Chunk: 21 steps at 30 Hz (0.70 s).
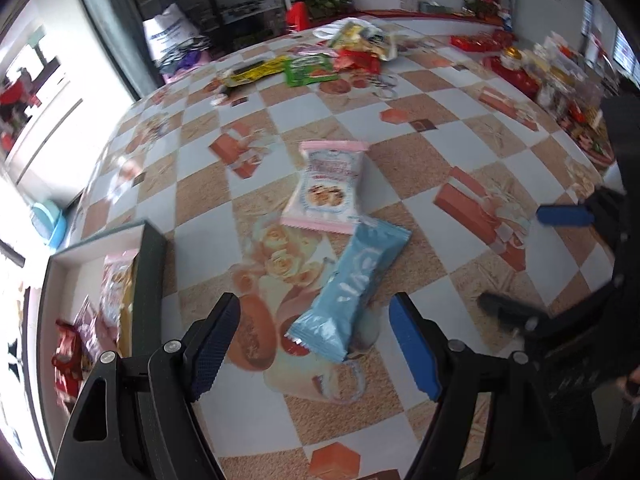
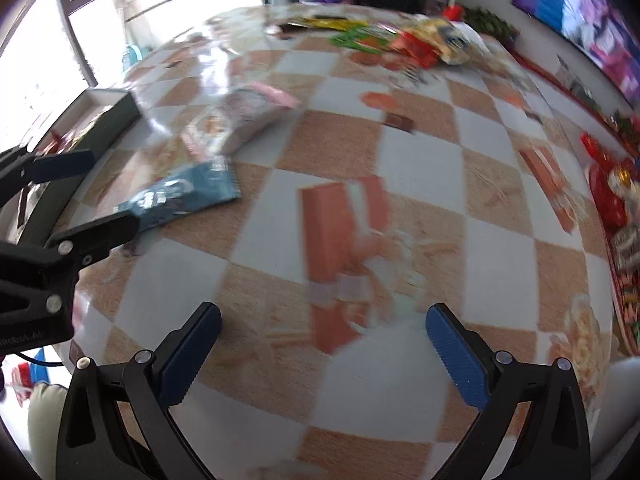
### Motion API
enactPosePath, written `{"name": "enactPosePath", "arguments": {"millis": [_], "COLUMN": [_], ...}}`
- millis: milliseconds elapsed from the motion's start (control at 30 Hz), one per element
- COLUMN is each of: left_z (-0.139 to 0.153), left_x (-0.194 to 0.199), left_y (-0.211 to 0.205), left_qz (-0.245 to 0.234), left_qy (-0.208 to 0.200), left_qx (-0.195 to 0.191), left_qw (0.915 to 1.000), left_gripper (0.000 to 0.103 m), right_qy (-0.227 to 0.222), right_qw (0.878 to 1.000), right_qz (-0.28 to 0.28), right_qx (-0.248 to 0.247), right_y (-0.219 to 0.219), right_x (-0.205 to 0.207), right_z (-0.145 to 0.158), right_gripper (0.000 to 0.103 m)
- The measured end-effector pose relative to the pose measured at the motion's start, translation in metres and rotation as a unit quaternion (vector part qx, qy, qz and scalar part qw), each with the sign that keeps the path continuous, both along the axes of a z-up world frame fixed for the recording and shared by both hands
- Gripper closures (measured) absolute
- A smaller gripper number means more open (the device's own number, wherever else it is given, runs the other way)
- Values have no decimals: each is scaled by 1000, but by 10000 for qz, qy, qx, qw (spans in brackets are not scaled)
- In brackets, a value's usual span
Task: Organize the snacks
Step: 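Move both tools back to the table and grasp the blue bar with left tool, then grasp the pink Crispy Cranberry pack with the right tool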
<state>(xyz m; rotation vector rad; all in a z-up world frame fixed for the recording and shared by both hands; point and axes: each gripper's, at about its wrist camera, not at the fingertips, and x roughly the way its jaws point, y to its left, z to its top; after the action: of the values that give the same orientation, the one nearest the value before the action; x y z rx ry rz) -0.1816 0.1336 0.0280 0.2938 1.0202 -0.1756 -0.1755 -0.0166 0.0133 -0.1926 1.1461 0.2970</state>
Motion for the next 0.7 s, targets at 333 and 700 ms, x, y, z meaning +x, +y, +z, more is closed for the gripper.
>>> {"name": "enactPosePath", "arguments": {"millis": [333, 700], "left_z": [-22, -20], "left_x": [24, 34], "left_y": [-19, -8], "left_qz": [-149, 365], "left_qy": [326, 813], "left_qx": [83, -731], "left_qw": [9993, 9933], "left_gripper": [22, 75], "right_qy": [-66, 23], "right_qw": [9994, 9998], "right_qz": [-339, -164], "right_qx": [-52, -66], "right_y": [-29, -31], "right_x": [3, 4], "right_z": [-1, -1], "right_gripper": [0, 0]}}
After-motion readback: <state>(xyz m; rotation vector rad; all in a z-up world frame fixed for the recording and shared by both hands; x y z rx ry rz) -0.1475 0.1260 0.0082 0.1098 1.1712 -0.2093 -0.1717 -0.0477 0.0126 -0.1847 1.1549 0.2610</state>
